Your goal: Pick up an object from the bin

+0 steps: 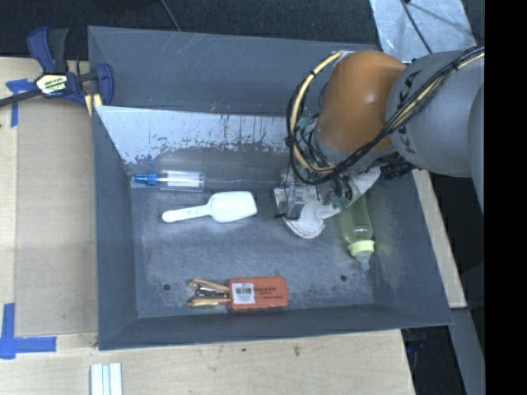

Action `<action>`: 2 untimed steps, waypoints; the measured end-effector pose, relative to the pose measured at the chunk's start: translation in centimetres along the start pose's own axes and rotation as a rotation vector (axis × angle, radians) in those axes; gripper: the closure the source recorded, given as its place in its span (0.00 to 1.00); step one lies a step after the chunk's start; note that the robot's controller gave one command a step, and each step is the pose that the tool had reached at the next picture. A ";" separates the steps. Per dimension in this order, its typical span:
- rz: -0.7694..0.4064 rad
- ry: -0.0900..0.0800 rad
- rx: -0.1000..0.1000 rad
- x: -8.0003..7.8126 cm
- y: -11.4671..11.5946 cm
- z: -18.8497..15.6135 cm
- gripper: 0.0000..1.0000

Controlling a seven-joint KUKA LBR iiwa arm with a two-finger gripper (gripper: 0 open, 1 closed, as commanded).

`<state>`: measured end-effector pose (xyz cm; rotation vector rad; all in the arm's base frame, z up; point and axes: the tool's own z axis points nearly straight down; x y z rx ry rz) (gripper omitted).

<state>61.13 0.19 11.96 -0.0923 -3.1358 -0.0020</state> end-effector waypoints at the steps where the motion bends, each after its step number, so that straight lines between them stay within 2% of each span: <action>1: 0.011 -0.007 0.000 -1.6 -0.1 -4.9 1.00; 2: 0.033 0.000 0.001 -1.4 -0.1 -9.5 1.00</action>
Offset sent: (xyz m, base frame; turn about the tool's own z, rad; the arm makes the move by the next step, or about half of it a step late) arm 0.0138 -0.0004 0.1336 0.0477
